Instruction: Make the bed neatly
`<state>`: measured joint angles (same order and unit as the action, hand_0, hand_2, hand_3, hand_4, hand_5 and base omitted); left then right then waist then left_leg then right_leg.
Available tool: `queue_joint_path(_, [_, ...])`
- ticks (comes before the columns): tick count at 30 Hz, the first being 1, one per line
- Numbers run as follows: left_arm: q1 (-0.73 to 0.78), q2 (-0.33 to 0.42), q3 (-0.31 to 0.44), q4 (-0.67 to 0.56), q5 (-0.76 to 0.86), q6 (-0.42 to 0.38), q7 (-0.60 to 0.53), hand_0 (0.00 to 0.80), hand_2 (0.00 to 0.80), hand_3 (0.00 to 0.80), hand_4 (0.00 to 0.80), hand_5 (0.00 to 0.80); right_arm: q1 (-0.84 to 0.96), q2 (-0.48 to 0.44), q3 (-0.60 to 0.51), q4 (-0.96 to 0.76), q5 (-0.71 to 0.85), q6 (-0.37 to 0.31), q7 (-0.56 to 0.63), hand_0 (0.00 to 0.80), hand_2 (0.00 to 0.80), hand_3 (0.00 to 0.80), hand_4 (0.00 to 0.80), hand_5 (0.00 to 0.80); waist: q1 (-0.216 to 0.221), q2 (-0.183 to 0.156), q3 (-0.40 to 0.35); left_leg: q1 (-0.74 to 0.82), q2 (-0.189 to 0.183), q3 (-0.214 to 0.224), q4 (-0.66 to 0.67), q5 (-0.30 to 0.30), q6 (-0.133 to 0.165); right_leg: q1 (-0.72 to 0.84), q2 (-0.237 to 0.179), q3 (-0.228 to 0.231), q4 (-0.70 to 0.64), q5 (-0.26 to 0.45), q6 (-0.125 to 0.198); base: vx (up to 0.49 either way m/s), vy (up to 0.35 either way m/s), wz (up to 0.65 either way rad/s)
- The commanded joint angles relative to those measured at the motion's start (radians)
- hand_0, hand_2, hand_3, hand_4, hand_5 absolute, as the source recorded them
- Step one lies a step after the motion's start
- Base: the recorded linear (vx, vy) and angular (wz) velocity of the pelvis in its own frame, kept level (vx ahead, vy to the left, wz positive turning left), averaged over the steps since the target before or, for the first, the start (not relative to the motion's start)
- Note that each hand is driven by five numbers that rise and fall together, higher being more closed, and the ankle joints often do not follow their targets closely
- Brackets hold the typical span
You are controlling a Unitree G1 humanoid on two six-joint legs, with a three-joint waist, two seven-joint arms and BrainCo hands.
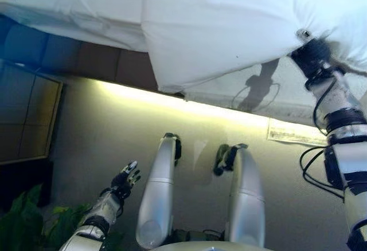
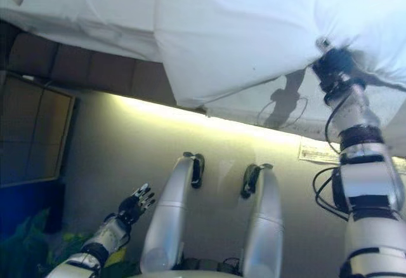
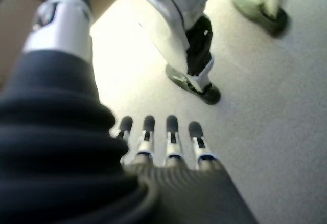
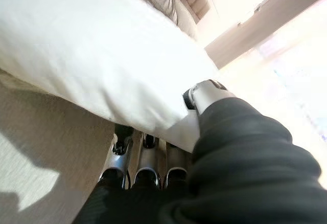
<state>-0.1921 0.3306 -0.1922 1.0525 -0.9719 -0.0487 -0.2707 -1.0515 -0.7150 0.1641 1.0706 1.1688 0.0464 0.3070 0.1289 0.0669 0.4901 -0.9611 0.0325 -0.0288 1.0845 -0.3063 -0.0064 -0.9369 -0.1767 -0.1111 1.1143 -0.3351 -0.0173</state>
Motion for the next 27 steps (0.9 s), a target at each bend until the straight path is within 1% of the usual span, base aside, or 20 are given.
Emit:
queue_joint_path(1, [0.056,0.012,-0.032,0.036,-0.007,-0.053,-0.024,0.000,0.000,0.000,0.000,0.000,0.035,-0.026,-0.029,-0.066,0.019,-0.047,0.084,0.800,0.800,0.800,0.800,0.800,-0.006,-0.004,-0.089,0.077,-0.007,0.026,-0.188,0.129,0.020,0.069,0.001,-0.021,-0.133,0.111,-0.007,0.035,0.015,0.03])
queue_joint_path(3, [0.038,0.026,-0.019,-0.001,-0.041,-0.067,-0.013,0.000,0.000,0.000,0.000,0.000,0.052,-0.016,-0.026,-0.072,0.011,-0.046,0.092,0.800,0.800,0.800,0.800,0.800,-0.009,-0.004,-0.099,0.115,-0.003,0.029,-0.214,0.131,0.016,0.107,0.001,-0.024,-0.156,0.104,-0.005,0.048,0.018,-0.02])
queue_joint_path(6, [0.005,0.049,0.000,-0.077,-0.067,-0.070,0.005,0.000,0.000,0.000,0.000,0.000,0.077,0.005,-0.027,-0.073,0.003,-0.065,0.102,0.800,0.800,0.800,0.800,0.800,-0.011,-0.006,-0.107,0.141,-0.003,0.029,-0.214,0.127,0.017,0.138,0.000,-0.029,-0.163,0.099,-0.007,0.056,-0.003,-0.05])
queue_joint_path(8, [-0.027,0.083,0.005,-0.137,-0.078,-0.065,0.017,0.000,0.000,0.000,0.000,0.000,0.087,0.016,-0.017,-0.084,0.003,-0.063,0.098,0.800,0.800,0.800,0.800,0.800,-0.015,-0.008,-0.110,0.146,-0.003,0.030,-0.198,0.122,0.019,0.146,-0.002,-0.030,-0.152,0.095,-0.009,0.063,-0.013,-0.01])
queue_joint_path(10, [-0.057,0.110,0.004,-0.193,-0.122,-0.070,0.028,0.000,0.000,0.000,0.000,0.000,0.093,0.024,-0.006,-0.091,0.008,-0.064,0.097,0.800,0.800,0.800,0.800,0.800,-0.018,-0.010,-0.112,0.155,-0.002,0.032,-0.188,0.117,0.021,0.155,-0.003,-0.030,-0.143,0.091,-0.011,0.067,-0.013,0.00])
queue_joint_path(12, [-0.112,0.144,0.014,-0.282,-0.183,-0.071,0.061,0.000,0.000,0.000,0.000,0.000,0.102,0.037,0.012,-0.099,0.007,-0.058,0.097,0.800,0.800,0.800,0.800,0.800,-0.022,-0.013,-0.115,0.171,-0.004,0.033,-0.183,0.114,0.022,0.174,-0.002,-0.027,-0.141,0.090,-0.011,0.086,-0.020,-0.02])
queue_joint_path(15, [-0.186,0.167,0.004,-0.359,-0.205,-0.086,0.113,0.000,0.000,0.000,0.000,0.000,0.108,0.061,0.029,-0.107,0.011,-0.058,0.088,0.800,0.800,0.800,0.800,0.800,-0.028,-0.019,-0.113,0.184,-0.008,0.033,-0.174,0.112,0.023,0.189,-0.002,-0.025,-0.138,0.095,-0.009,0.075,-0.023,-0.02])
queue_joint_path(18, [-0.293,0.173,-0.028,-0.365,-0.201,-0.084,0.160,0.000,0.000,0.000,0.000,0.000,0.100,0.092,0.057,-0.122,0.018,-0.050,0.075,0.800,0.800,0.800,0.800,0.800,-0.044,-0.031,-0.110,0.195,-0.008,0.033,-0.170,0.116,0.025,0.198,0.001,-0.022,-0.133,0.102,-0.008,0.071,-0.016,-0.04])
queue_joint_path(20, [-0.358,0.169,-0.054,-0.352,-0.192,-0.075,0.185,0.000,0.000,0.000,0.000,0.000,0.092,0.108,0.076,-0.144,0.016,-0.039,0.059,0.800,0.800,0.800,0.800,0.800,-0.056,-0.039,-0.105,0.195,-0.005,0.034,-0.164,0.118,0.025,0.197,0.000,-0.021,-0.127,0.105,-0.007,0.042,-0.002,-0.05])
queue_joint_path(22, [-0.399,0.152,-0.073,-0.336,-0.227,-0.047,0.169,0.000,0.000,0.000,0.000,0.000,0.089,0.117,0.091,-0.160,0.018,-0.027,0.051,0.800,0.800,0.800,0.800,0.800,-0.066,-0.047,-0.102,0.195,-0.003,0.035,-0.159,0.121,0.026,0.195,-0.001,-0.021,-0.122,0.108,-0.007,0.042,-0.003,-0.05])
queue_joint_path(23, [-0.411,0.135,-0.080,-0.330,-0.287,-0.011,0.144,0.000,0.000,0.000,0.000,0.000,0.093,0.122,0.098,-0.169,0.019,-0.023,0.049,0.800,0.800,0.800,0.800,0.800,-0.072,-0.052,-0.100,0.193,-0.003,0.035,-0.152,0.120,0.026,0.193,-0.002,-0.020,-0.116,0.109,-0.006,0.038,-0.009,-0.10])
queue_joint_path(24, [-0.415,0.122,-0.085,-0.326,-0.312,0.004,0.132,0.000,0.000,0.000,0.000,0.000,0.095,0.127,0.101,-0.175,0.019,-0.023,0.046,0.800,0.800,0.800,0.800,0.800,-0.075,-0.055,-0.098,0.193,-0.003,0.035,-0.147,0.118,0.027,0.191,-0.002,-0.019,-0.112,0.110,-0.005,0.050,-0.017,-0.10])
queue_joint_path(27, [-0.404,0.043,-0.105,-0.309,-0.419,0.055,0.091,0.000,0.000,0.000,0.000,0.000,0.102,0.151,0.107,-0.198,0.026,-0.030,0.027,0.800,0.800,0.800,0.800,0.800,-0.084,-0.068,-0.090,0.191,-0.002,0.036,-0.129,0.114,0.032,0.187,-0.004,-0.016,-0.100,0.115,-0.001,0.054,-0.026,-0.07])
